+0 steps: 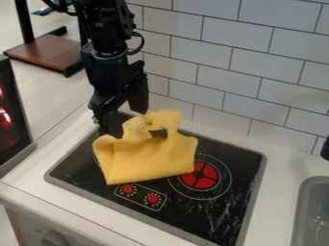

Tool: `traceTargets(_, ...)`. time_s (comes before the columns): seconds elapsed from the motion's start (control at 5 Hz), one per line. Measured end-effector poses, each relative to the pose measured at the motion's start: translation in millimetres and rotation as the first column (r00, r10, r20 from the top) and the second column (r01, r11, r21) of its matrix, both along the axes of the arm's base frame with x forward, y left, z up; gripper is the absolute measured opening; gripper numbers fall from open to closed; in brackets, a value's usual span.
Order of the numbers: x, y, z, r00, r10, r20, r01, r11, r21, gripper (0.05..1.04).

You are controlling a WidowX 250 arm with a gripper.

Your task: Unfold cloth from bottom right to top left

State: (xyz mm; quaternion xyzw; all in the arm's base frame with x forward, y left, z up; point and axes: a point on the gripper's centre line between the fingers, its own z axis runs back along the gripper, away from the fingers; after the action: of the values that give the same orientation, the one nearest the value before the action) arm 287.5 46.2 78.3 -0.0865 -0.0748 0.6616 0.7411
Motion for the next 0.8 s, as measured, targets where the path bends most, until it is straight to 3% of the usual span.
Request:
traceTargets(0.6, -5, -22, -28.2, 0.998, 0.017, -0.064, -0.017, 1.000, -0.013, 1.000)
traceTargets(0.8, -3, -28, -35.5, 0.998, 0.021, -0.060, -0.021, 1.000, 0.002, 1.000)
